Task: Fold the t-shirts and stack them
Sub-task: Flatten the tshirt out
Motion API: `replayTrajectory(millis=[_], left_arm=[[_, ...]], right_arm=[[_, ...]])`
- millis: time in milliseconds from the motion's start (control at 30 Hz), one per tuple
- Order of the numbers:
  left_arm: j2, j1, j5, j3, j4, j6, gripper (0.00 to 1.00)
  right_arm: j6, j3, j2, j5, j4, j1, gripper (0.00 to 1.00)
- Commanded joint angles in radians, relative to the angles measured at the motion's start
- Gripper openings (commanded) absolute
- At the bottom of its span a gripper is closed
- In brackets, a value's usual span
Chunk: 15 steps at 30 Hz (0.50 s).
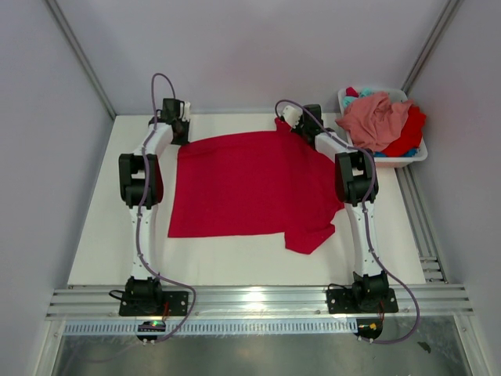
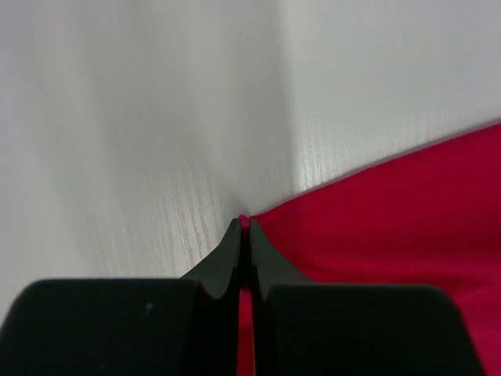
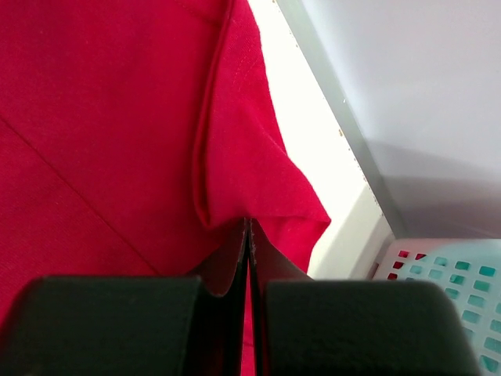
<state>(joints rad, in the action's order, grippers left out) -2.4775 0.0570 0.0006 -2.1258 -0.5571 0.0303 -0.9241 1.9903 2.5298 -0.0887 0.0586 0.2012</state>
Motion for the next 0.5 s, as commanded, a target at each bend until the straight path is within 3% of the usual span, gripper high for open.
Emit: replayTrajectory(millis=[0,200,267,467], left_arm=[[0.061,-0.006,-0.014,0.024,-0.01,0.036,0.0],[0.072,-0.006,-0.017,0.018,0.017,0.031,0.0],[0.068,-0.006,-0.039,0.012,0.04,0.036,0.0],[0.029,-0.003,-0.039,-0.144,0.006,0.023,0.0]], right_arm=[[0.044,-0.022,-0.049,-0.009,0.006,0.004,0.03],[0.05,-0.038,-0.063,-0.06,-0.052,0.004,0.03],[0.067,-0.044,-0.063,-0.101,-0.153,0.006,0.03],[0.172,-0.054,-0.091,-0.235,-0.313,0.004,0.03]])
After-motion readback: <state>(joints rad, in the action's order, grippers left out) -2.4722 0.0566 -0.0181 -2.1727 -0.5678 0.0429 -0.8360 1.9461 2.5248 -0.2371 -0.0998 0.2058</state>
